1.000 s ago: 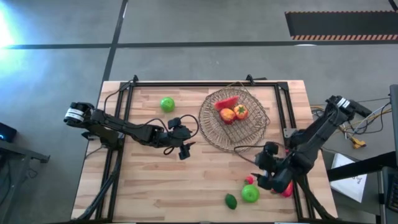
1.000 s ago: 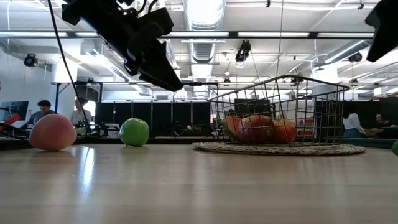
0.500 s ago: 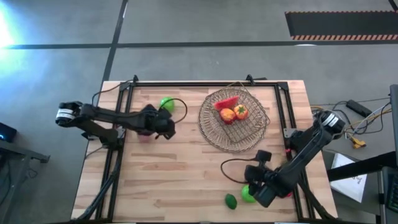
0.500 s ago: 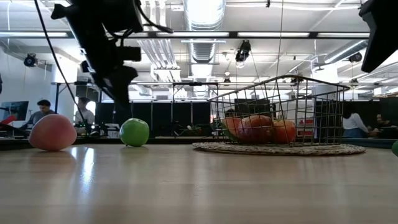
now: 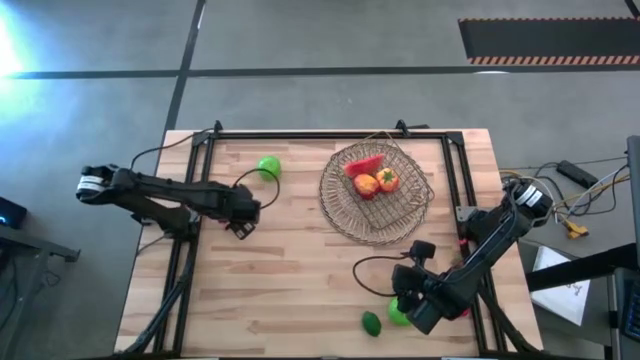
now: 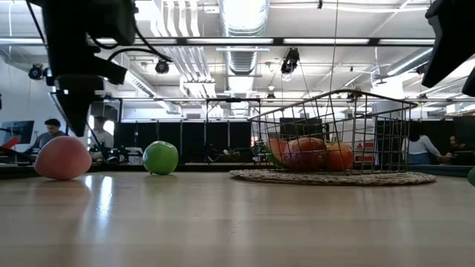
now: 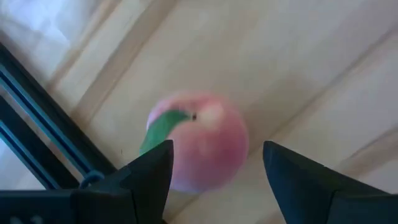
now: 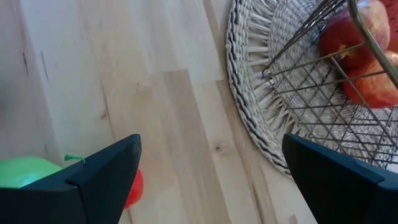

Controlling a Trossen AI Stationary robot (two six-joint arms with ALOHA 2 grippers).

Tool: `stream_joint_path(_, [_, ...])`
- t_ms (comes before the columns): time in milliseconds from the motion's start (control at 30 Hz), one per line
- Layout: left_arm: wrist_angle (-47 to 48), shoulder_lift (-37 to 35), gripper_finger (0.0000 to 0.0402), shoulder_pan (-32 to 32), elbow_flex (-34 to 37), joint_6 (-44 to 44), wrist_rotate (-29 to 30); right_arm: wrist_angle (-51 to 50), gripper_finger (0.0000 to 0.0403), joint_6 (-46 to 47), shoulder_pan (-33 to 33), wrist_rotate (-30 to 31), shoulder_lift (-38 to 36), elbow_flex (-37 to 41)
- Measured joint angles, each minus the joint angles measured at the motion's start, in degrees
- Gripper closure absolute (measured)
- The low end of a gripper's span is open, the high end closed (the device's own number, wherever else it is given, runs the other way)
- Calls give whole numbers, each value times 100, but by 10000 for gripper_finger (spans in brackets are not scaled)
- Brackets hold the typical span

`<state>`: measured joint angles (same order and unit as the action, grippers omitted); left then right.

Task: Build produce basket
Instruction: Put the pink peach into the gold mesh basket

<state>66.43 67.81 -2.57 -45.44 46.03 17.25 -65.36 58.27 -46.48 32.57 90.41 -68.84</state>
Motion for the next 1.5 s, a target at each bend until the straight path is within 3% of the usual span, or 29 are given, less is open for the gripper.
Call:
stream_joint_path(267, [-40,-584,168,-31,580,106,-89,-15,22,-137,0,117,0,22])
stream_joint_path(500, [-623,-857,138,-28,1069,17,-162,-20,22,-187,0,220,0,37])
stream_joint_path(800, [-1677,-759,109,-28,1395,-1,290,-17,22,-189,0,341,0,37])
stream_joint_path(1100, [-2869,-260,106,-28,1587,-479,445,-6,22,-183,0,357,0,37])
stream_joint_path(1300, [-3277,-117,98,26,1695,-639,439,-4,22,-187,0,357,0,37])
stream_joint_path(1500, [-3621,-44,52,179,1832,-758,84,-6,22,-182,0,367,0,53])
